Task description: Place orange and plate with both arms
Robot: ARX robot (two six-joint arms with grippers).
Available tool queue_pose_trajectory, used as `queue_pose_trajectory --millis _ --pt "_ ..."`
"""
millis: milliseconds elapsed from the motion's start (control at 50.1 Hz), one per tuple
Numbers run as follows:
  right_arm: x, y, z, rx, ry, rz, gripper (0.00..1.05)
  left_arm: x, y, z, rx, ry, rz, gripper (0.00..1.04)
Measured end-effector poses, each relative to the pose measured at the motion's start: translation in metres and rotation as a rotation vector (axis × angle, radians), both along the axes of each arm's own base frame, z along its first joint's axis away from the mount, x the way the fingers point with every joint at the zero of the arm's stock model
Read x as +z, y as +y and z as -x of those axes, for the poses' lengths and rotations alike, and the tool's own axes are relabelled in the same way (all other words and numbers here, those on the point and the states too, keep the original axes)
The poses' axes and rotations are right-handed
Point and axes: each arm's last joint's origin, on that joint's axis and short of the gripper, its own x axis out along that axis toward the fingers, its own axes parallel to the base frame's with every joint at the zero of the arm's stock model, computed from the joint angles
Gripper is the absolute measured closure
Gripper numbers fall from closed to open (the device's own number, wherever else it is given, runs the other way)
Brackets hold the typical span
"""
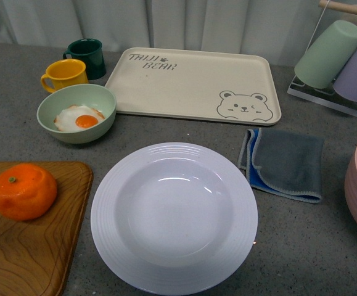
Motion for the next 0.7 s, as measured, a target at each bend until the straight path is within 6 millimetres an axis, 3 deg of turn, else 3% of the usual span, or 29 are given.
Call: queue_pose_trajectory --millis 340,699 --pt "0.000 0.000 0.000 0.000 0.000 0.000 0.09 -0.032 -0.015 -0.040 -0.063 0.103 -0.026 0.07" --pt "0.000 0.000 0.000 0.000 0.000 0.000 0.09 -0.050 -0.007 -0.057 -0.008 0.171 -0.038 0.07"
